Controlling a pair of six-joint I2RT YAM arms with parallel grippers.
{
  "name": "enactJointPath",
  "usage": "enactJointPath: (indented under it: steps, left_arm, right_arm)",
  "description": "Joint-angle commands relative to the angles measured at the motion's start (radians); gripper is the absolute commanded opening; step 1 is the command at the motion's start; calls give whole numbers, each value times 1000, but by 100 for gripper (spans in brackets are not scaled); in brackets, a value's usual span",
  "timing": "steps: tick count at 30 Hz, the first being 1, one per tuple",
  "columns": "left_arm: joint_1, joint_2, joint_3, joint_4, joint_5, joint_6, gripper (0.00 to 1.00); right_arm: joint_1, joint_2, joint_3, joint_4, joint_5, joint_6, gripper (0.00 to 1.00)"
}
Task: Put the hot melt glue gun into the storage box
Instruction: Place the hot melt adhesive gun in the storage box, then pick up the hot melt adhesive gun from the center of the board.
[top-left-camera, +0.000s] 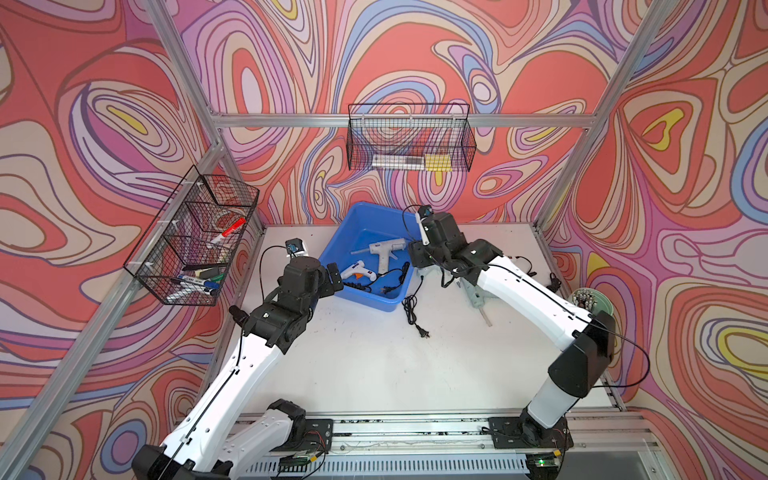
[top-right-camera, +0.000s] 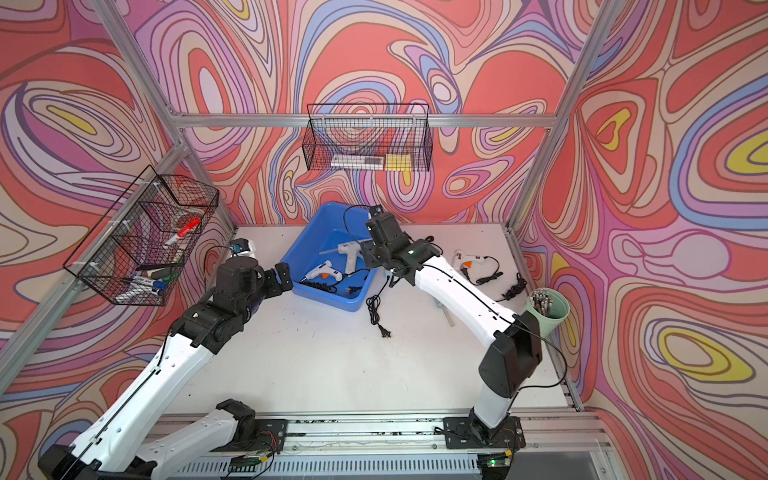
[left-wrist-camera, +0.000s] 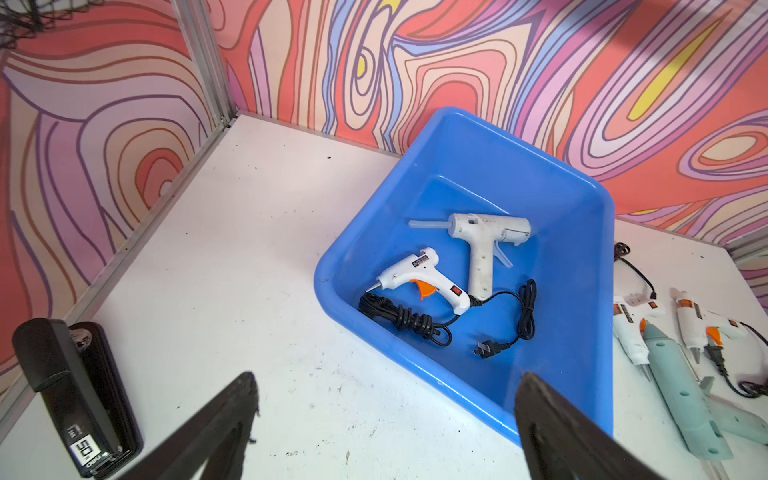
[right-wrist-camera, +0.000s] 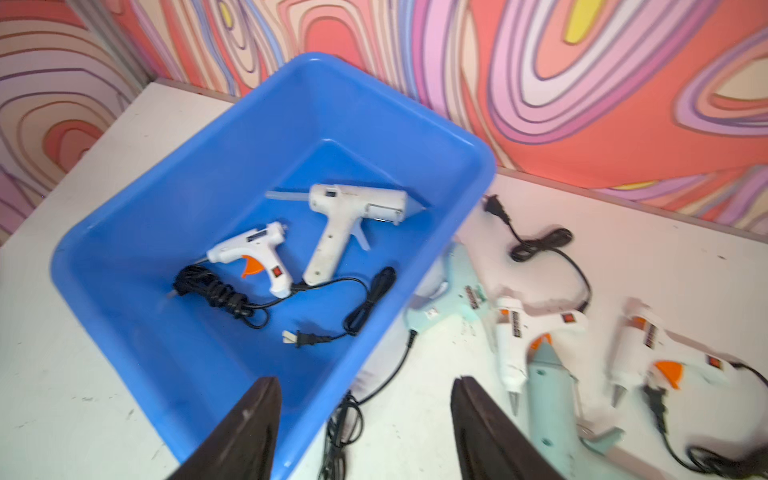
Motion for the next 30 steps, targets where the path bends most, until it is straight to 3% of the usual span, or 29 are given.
enactJointPath:
  steps: [1,7,14,23,30]
  left_arm:
    - [5,24,8,35,57,12,99]
    - [5,53,16,39,76,6,99]
    - [5,64,21,46,93,2,99]
    - [6,62,18,29,94,6,99]
    - [5,61,15,17,76,24,99]
  right_arm:
    - [-73,-95,-116,-35,48,85,65]
    - [-164,-160,-296,-39,18,268,60]
    - [-167,-73,-389,90,-53,445,54]
    - [-167,172,-289,187,-17,658,58]
    - [-167,301,-194,231,-36,700,66]
